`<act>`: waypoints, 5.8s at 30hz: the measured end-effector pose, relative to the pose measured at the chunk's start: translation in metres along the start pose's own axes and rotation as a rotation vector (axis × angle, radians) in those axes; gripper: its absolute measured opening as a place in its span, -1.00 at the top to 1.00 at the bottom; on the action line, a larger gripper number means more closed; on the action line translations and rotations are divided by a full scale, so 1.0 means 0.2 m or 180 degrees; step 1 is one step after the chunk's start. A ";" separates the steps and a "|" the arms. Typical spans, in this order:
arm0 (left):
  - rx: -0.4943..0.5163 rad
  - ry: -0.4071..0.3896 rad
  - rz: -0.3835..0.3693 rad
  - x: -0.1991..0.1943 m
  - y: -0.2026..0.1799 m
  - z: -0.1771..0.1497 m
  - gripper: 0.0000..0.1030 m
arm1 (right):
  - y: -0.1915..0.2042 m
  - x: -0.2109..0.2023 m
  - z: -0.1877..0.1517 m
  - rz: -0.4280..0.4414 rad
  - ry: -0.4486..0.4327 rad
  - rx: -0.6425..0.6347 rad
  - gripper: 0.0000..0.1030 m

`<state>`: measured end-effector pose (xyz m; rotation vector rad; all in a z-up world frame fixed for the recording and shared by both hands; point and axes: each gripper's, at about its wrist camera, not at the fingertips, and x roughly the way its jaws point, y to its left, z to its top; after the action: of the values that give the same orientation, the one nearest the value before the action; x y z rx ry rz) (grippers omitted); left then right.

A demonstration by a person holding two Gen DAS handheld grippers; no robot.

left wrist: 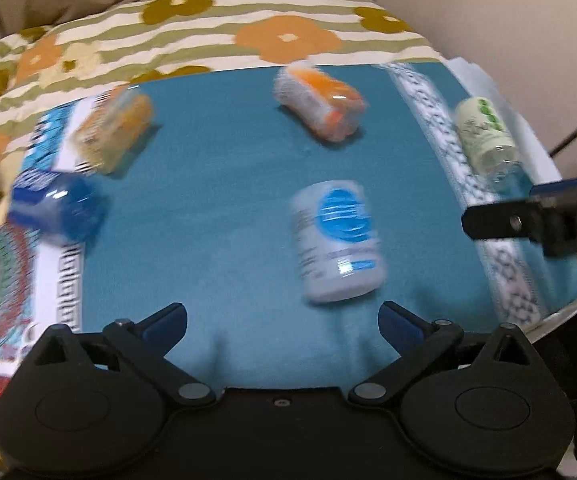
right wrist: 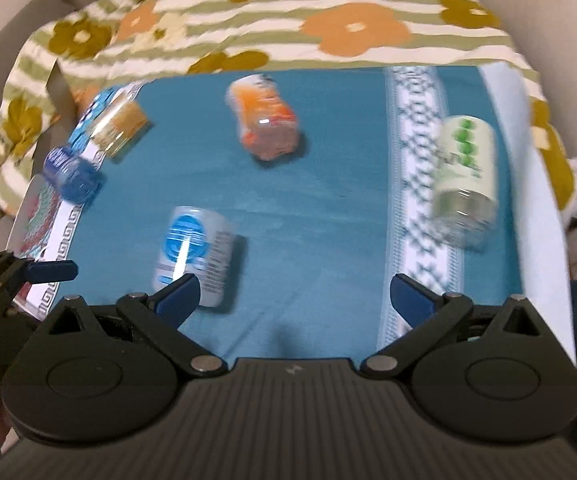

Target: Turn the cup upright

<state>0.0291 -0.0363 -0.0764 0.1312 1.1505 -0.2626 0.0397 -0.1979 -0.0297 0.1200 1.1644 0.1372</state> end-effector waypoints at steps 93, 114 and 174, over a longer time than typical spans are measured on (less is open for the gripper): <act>-0.0533 -0.0233 0.0100 -0.11 0.46 -0.13 -1.00 | 0.40 0.27 -0.21 -0.0224 -0.1354 -0.0002 -1.00; -0.0162 -0.1045 0.0440 -0.45 0.16 -0.11 -1.00 | 0.16 -0.31 -0.35 -0.0611 -0.0603 0.0156 -1.00; -0.0079 -0.1117 0.0476 -0.48 0.11 -0.13 -1.00 | 0.13 -0.35 -0.38 -0.0635 -0.0640 0.0192 -1.00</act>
<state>-0.0247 0.0040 0.0009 0.1423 0.7909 -0.1316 -0.0583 -0.1827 0.0073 0.0686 0.9738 -0.0850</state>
